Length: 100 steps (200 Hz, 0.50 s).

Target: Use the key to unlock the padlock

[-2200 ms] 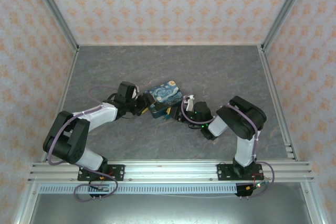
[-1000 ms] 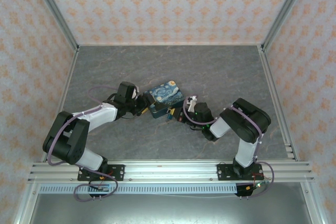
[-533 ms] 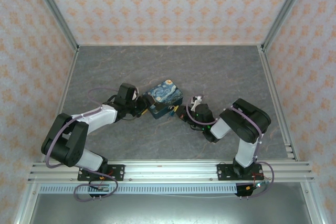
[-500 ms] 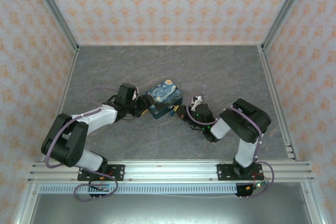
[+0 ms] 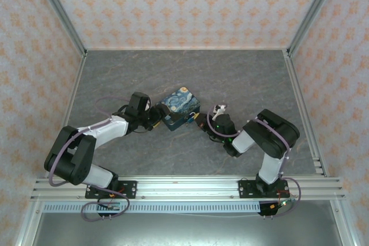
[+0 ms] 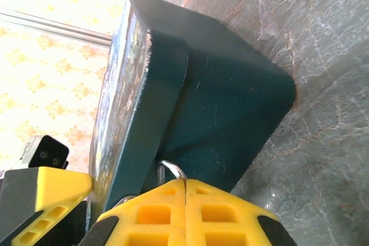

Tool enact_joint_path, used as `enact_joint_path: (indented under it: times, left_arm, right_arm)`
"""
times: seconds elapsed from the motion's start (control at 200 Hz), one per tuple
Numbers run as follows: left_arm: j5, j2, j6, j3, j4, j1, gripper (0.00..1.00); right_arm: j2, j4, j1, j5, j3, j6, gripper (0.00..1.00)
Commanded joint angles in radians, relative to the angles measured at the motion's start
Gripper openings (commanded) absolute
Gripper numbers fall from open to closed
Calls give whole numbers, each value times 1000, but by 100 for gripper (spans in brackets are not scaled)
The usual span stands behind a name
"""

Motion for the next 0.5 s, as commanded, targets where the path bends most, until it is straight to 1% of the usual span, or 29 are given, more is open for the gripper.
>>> enact_joint_path:
  times: [0.0,0.125,0.24,0.44,0.495]
  left_arm:
    - [-71,-36,39,23,-143,-7,83]
    - [-112,-86,76,70,-209,-6,92]
    - [-174,-133,114,118,-293,-4,100]
    - [-253,-204,169,171,-396,3,100]
    - [-270,-223,185,181,-416,5,100]
  right_arm:
    - [-99,-73,-2,55,-24,-49,0]
    - [-234,-236,-3,78,-31,-105,0]
    - [-387,-416,-4,94,-31,-154,0]
    - [-671,-940,-7,101,72,-314,0]
    - [-720,-1061,-13,90,104,-350,6]
